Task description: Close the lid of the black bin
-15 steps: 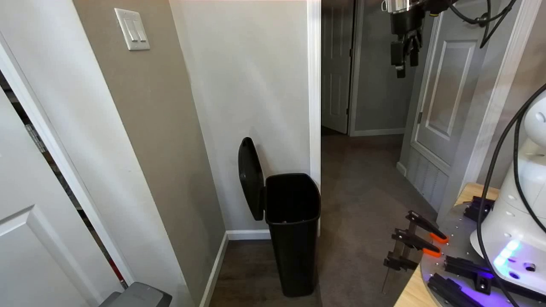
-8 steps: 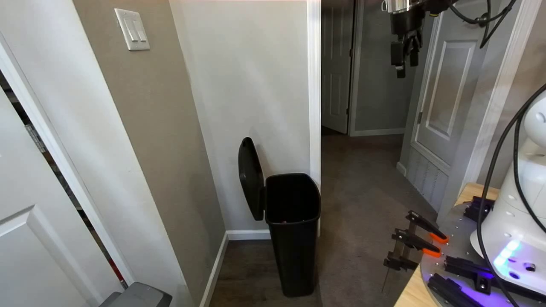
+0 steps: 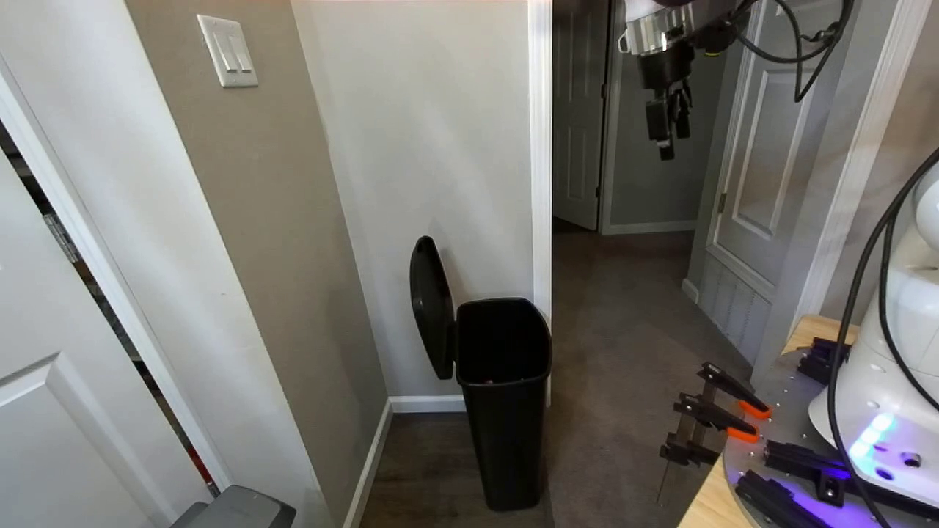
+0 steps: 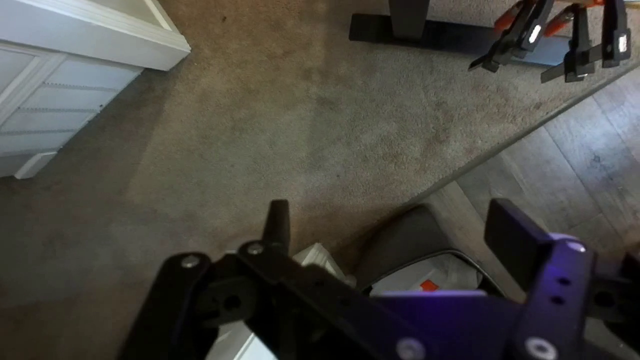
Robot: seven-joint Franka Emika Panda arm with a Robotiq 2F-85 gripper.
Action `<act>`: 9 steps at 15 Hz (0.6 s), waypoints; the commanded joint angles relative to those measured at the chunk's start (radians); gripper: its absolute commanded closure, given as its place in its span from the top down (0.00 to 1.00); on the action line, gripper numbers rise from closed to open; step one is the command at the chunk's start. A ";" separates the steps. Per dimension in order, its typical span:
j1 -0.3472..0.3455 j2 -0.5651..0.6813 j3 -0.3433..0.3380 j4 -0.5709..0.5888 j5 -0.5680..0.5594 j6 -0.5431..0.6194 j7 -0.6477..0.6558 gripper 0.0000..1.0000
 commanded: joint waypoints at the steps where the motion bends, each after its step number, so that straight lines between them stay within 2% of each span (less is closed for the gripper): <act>1: 0.056 0.146 0.039 0.047 0.006 0.042 -0.009 1.00; 9: 0.148 0.404 0.130 0.197 -0.010 0.170 -0.026 1.00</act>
